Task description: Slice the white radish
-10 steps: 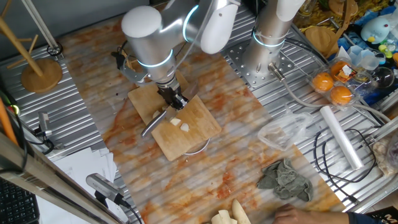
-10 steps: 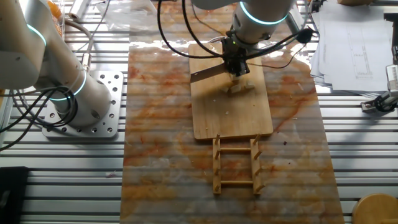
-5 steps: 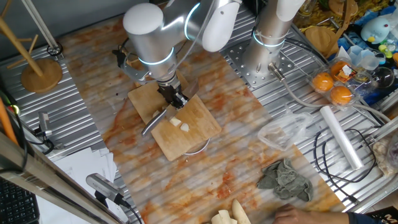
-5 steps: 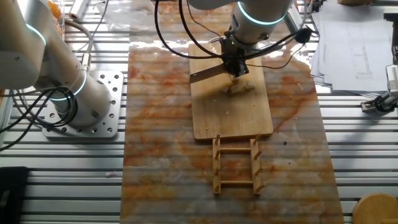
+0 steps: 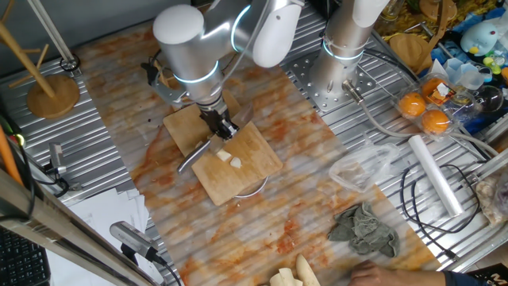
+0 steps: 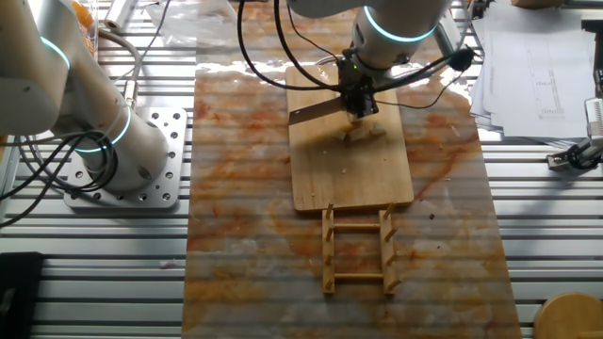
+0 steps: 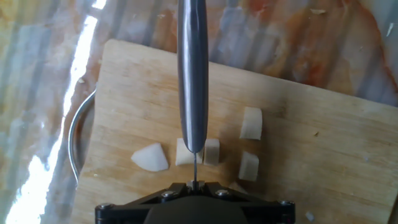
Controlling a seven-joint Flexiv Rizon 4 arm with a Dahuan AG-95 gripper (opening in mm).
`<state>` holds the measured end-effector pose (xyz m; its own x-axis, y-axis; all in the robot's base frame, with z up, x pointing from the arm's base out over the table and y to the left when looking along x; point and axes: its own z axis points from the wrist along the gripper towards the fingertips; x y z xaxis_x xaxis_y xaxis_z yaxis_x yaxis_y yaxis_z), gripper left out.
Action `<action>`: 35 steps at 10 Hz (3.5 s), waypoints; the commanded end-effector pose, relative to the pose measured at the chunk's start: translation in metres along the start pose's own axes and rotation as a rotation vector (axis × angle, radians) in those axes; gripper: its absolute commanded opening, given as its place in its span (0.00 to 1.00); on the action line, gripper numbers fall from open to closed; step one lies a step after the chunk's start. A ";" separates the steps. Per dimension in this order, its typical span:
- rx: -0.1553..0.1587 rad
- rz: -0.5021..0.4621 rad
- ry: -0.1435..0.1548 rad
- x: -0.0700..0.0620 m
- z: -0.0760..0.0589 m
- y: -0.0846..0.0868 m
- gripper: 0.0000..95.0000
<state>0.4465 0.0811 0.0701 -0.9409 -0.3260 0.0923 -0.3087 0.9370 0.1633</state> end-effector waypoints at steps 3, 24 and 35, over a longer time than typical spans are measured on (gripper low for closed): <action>-0.026 0.031 0.004 -0.003 -0.001 0.002 0.00; 0.037 -0.085 0.104 0.007 -0.004 0.010 0.00; -0.129 0.083 0.052 -0.012 -0.014 0.020 0.00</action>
<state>0.4496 0.0976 0.0846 -0.9406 -0.2915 0.1741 -0.2438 0.9367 0.2512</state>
